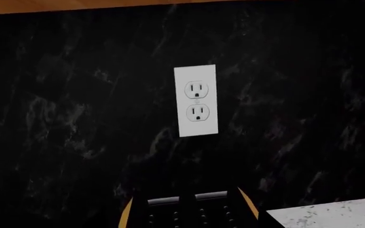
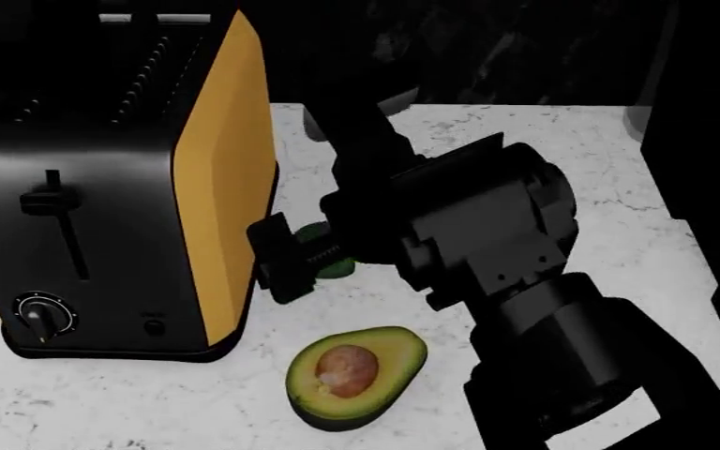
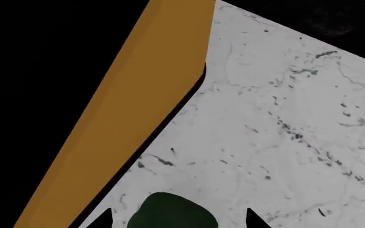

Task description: Place the avocado, onion, tomato and bell pepper on the cutting board.

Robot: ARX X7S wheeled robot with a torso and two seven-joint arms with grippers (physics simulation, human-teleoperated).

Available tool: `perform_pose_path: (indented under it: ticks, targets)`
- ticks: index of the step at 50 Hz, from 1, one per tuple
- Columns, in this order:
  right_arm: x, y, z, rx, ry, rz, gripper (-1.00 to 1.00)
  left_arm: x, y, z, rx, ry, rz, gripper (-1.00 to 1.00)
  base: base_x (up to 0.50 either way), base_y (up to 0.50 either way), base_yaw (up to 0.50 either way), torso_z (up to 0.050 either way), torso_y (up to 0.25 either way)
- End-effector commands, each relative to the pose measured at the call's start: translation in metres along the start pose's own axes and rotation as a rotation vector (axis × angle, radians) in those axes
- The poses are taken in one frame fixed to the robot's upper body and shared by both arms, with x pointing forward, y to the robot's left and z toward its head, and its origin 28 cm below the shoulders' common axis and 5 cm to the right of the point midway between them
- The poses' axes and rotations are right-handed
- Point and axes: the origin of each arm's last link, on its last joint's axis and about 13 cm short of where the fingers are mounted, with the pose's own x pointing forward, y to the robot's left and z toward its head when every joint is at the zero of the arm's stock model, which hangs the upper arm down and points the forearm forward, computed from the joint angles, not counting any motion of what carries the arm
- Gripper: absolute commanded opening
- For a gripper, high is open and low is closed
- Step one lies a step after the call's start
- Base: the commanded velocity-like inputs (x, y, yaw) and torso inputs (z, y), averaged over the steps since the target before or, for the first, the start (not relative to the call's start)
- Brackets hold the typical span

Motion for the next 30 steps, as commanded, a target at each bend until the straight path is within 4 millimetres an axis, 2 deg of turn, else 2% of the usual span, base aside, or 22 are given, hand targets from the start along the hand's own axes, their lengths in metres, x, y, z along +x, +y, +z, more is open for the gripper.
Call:
perform_pose_path:
  ticks: [1, 15, 16, 23, 30]
  targets:
    - [0.011, 0.005, -0.008, 0.025, 0.02, 0.064, 1.0, 0.0, 0.001, 0.001, -0.043, 0.007, -0.038, 1.0, 0.0, 0.0, 0.0, 0.0, 0.0]
    - [0.015, 0.006, -0.023, 0.044, 0.053, 0.063, 1.0, -0.002, 0.001, 0.002, -0.045, 0.003, -0.038, 1.0, 0.0, 0.0, 0.0, 0.0, 0.0]
    - [0.014, 0.006, -0.025, 0.037, 0.05, 0.055, -1.0, -0.002, 0.001, 0.002, -0.045, 0.004, -0.038, 1.0, 0.0, 0.0, 0.0, 0.0, 0.0]
    - [-0.006, 0.01, -0.018, 0.019, 0.0, 0.053, -1.0, -0.004, 0.0, 0.006, -0.048, -0.001, -0.043, 1.0, 0.0, 0.0, 0.0, 0.0, 0.0]
    - [-0.043, 0.01, -0.022, 0.024, -0.067, -0.001, -1.0, -0.005, -0.001, 0.008, -0.036, 0.002, -0.05, 1.0, 0.0, 0.0, 0.0, 0.0, 0.0]
